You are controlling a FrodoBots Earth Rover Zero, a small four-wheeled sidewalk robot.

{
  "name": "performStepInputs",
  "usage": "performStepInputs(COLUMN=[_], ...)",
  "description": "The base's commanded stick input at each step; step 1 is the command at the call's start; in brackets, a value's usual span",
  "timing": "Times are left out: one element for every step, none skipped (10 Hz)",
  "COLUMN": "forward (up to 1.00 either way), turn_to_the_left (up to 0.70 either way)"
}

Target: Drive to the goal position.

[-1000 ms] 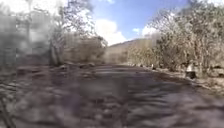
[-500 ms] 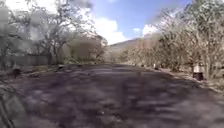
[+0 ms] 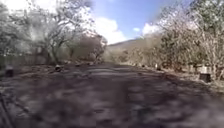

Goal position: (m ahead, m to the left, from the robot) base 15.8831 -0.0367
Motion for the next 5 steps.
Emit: performStepInputs(forward=[0.70, 0.70, 0.70, 0.70, 0.70], turn_to_the_left=[0.00, 0.00, 0.00, 0.00, 0.00])
